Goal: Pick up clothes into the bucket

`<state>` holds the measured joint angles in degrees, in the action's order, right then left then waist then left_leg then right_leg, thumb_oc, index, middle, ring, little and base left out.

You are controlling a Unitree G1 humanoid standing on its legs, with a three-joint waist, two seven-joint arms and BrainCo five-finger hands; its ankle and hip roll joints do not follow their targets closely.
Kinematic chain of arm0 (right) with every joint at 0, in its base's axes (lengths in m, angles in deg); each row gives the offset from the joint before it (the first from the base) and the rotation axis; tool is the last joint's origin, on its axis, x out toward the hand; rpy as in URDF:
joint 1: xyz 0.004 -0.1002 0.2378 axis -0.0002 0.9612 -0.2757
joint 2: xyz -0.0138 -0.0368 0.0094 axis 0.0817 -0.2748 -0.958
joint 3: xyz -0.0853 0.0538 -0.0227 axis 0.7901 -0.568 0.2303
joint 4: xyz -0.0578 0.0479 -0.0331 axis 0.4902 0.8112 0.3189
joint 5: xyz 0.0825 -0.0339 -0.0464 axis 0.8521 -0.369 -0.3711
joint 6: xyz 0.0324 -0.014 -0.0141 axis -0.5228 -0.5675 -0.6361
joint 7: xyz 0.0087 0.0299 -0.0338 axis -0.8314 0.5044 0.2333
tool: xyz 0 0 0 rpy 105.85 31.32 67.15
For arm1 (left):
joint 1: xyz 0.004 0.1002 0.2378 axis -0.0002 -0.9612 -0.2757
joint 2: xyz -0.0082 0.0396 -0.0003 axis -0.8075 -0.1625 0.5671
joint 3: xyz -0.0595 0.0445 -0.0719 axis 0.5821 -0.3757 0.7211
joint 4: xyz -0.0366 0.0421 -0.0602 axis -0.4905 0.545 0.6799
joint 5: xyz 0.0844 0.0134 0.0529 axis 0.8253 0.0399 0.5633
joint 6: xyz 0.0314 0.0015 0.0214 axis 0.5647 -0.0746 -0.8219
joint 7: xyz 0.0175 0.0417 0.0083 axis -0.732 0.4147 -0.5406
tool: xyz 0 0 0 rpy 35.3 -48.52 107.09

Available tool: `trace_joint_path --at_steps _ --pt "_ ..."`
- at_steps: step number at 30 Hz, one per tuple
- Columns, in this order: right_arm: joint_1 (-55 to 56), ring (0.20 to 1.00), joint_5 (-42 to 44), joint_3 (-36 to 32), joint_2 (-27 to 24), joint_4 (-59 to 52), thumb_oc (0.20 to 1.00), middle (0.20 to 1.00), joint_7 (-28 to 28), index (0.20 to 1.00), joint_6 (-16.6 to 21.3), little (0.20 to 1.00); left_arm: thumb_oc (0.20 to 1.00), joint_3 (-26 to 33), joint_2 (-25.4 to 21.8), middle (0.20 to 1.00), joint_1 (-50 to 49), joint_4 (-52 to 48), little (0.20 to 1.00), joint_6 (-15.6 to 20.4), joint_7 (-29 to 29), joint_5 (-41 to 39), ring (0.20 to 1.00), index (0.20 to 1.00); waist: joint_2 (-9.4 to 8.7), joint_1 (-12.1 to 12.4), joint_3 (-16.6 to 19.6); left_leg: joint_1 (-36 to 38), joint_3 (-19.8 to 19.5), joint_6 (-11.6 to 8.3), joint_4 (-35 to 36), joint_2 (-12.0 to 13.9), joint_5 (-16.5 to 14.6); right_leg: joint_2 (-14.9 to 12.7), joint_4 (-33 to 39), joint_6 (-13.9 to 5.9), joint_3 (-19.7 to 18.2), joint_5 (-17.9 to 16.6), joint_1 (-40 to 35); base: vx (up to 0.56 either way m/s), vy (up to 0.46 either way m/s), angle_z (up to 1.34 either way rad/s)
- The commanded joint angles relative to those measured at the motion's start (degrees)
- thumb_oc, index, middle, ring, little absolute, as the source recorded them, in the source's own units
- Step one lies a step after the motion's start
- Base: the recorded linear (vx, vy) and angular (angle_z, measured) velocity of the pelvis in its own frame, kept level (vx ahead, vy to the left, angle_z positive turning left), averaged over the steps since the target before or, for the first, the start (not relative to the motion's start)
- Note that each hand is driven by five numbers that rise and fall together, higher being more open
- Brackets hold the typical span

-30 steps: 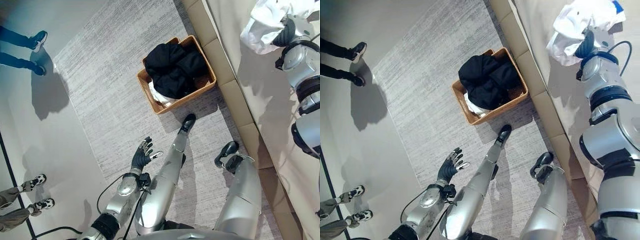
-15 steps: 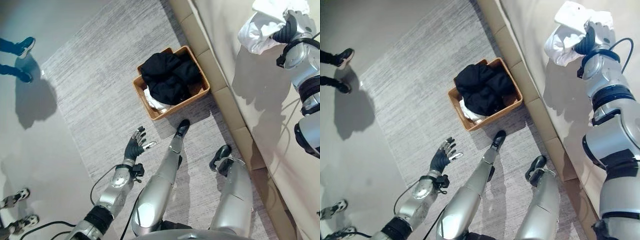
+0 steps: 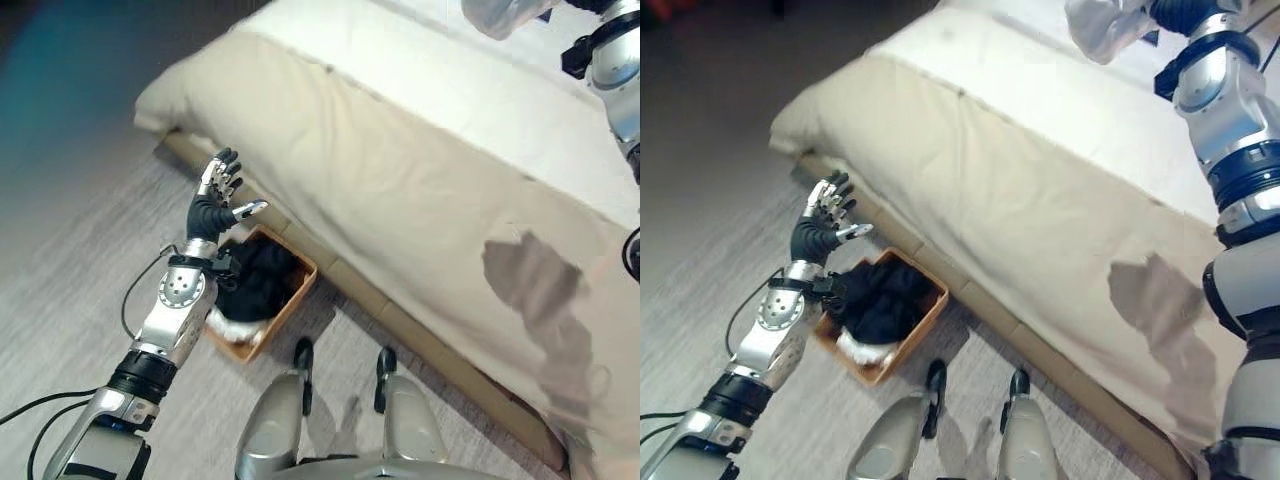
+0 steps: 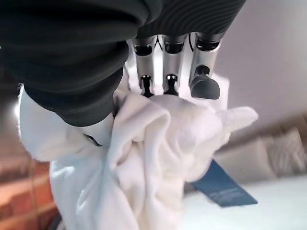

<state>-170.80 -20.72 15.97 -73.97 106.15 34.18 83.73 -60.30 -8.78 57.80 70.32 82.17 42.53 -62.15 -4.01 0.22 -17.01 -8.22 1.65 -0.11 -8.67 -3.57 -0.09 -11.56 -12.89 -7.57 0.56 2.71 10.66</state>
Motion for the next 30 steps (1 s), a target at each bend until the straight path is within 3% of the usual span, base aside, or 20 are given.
trace_joint_path --at_steps 1,2,4,7,13,17,20,30 --pt "-4.5 0.2 1.1 2.0 -2.6 -2.3 0.2 0.2 -0.6 0.2 3.0 0.2 1.0 -0.2 0.1 1.0 -0.8 -3.0 1.0 2.7 1.5 0.2 1.0 1.0 0.23 -0.5 5.3 3.5 -0.9 -0.31 -2.4 0.3 -6.8 1.2 -0.5 -1.39 -0.4 -0.8 -1.3 0.05 -0.024 -0.31" --pt "-4.4 0.2 1.0 2.0 -2.6 -2.3 0.2 0.2 -0.6 0.2 3.0 0.2 1.0 -0.2 0.1 1.0 -0.8 -3.0 1.0 2.7 1.5 0.2 1.0 1.0 0.23 -0.5 5.2 3.6 -0.9 -0.31 -2.3 0.3 -6.8 1.2 -0.5 -1.39 -0.4 -0.8 -1.4 0.05 -0.05 -0.32" --pt "-2.2 0.2 2.4 2.5 -4.6 -7.0 0.2 0.2 -3.1 0.2 3.9 0.2 1.0 -1.5 0.2 1.0 1.9 -3.7 1.0 1.9 2.3 0.0 1.0 1.0 0.33 -1.9 9.5 7.8 0.3 -0.81 1.4 1.3 -6.2 1.8 2.4 -1.59 -0.3 -1.0 -5.0 0.1 -0.103 -0.27" --pt "-0.5 0.2 4.6 3.0 -6.1 -10.8 0.2 0.2 -5.2 0.2 4.6 0.2 1.0 -2.7 0.4 1.0 4.0 -3.5 1.0 1.3 2.5 -0.2 1.0 1.0 0.26 -2.6 11.3 9.6 0.6 -1.18 3.1 2.0 -5.6 2.2 3.7 -1.57 0.2 -1.1 -6.9 0.06 -0.082 -0.1" --pt "5.0 0.2 13.3 7.5 -12.6 -21.6 0.2 0.2 -15.1 0.2 5.5 0.2 1.0 -6.8 -0.5 1.0 9.8 -2.6 1.0 0.0 4.6 -1.6 1.0 1.0 0.23 -3.8 15.0 12.6 1.1 -2.16 5.9 3.2 -4.4 3.2 7.3 -1.24 1.6 -1.4 -10.8 0.02 -0.082 -0.02" --pt "8.3 0.2 16.0 8.5 -15.3 -26.7 0.2 0.2 -18.3 0.2 5.5 0.2 1.0 -8.8 -1.7 1.0 12.9 -2.2 1.0 -0.2 5.4 -2.0 1.0 1.0 0.4 -4.0 15.7 13.3 1.3 -2.52 5.6 3.7 -4.4 3.7 7.9 -0.93 1.8 -1.5 -11.9 0.0 -0.054 0.02" --pt "11.8 0.2 18.1 8.4 -17.4 -32.1 0.2 0.2 -21.3 0.2 5.4 0.2 1.0 -9.6 -2.8 1.0 14.9 -4.6 1.0 0.1 5.0 0.9 1.0 1.0 0.45 -3.7 16.1 13.6 1.7 -2.87 5.1 4.1 -4.4 4.0 10.0 -0.72 1.9 -2.0 -13.3 -0.03 -0.053 -0.05" --pt "24.3 0.2 32.7 0.4 -19.2 -41.5 0.2 0.2 -27.2 0.2 5.5 0.2 1.0 -11.9 -2.8 1.0 22.2 -9.2 1.0 0.5 -3.1 26.6 1.0 1.0 0.38 -3.8 16.1 14.6 1.1 -3.28 5.8 4.5 -4.1 4.0 11.6 -0.46 3.4 -1.8 -16.0 0.0 -0.007 0.0"
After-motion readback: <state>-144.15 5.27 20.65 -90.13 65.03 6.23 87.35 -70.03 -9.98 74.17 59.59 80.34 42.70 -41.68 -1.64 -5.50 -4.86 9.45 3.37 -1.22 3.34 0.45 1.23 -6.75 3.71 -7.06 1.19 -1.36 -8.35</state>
